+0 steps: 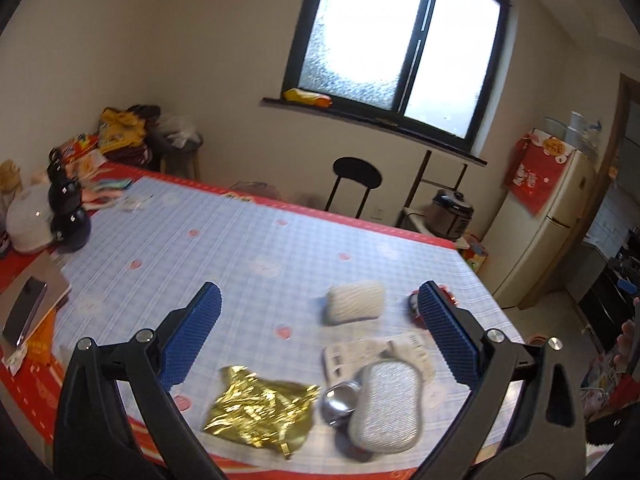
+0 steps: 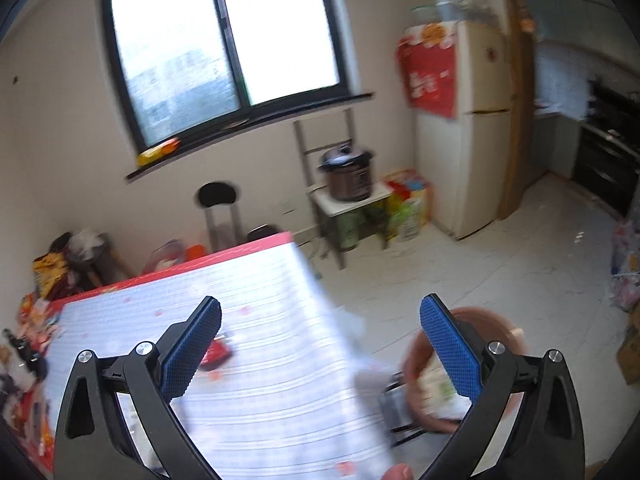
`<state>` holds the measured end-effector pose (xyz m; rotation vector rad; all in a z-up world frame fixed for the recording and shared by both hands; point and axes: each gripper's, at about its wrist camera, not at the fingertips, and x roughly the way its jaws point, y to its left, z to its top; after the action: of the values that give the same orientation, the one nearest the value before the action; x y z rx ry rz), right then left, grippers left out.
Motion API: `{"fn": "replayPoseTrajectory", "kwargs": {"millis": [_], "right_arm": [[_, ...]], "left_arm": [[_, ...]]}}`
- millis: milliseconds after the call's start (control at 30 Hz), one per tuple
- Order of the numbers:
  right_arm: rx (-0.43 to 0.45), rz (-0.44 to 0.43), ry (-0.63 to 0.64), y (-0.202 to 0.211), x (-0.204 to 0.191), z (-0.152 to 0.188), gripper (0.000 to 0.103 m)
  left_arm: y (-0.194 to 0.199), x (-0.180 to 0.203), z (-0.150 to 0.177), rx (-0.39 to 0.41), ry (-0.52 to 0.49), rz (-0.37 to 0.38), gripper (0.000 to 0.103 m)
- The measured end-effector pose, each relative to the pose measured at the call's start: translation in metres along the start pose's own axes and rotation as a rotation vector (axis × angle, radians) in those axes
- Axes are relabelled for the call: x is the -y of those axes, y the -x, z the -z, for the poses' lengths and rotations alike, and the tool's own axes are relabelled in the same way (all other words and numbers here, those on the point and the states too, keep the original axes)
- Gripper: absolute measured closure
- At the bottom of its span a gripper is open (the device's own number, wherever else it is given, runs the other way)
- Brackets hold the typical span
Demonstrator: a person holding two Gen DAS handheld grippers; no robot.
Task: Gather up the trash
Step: 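Move both tools back over the remaining trash on the table, then grasp the crumpled gold foil wrapper with the left tool and lift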
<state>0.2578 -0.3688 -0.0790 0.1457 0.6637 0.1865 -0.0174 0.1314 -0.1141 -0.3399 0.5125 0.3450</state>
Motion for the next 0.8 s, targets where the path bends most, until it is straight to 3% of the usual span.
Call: {"fn": "replayPoseTrajectory", "kwargs": {"millis": [133,233,433,600,800], "right_arm": [[-0.095,-0.040,0.077,-0.021,-0.064,0.023,0.005],[-0.153,-0.052,0.128,-0.035,-0.107,0.044,0.005],[-0.239,-0.094,0.162,-0.053,-0.174,0.089,0.005],[-0.271,-0.102,0.160,-0.054,-0.200,0.112,0.005],[-0.294,-0.066,0.080,-0.054,-0.187,0.128,0.005]], "left_arm": [[-0.014,-0.032,0.024,-0.079,0.003,-0.009,0.006],[-0.035,-0.042,0.055,-0.174,-0.050,-0.012,0.006],[-0.073,-0.039,0.121,-0.349,-0.097,0.079,0.006],[-0.097,-0.026,0.147,-0.404,-0.220,0.103,0.006],[-0.128,-0.020,0.169,-0.472,-0.327,0.081,0.006]]}}
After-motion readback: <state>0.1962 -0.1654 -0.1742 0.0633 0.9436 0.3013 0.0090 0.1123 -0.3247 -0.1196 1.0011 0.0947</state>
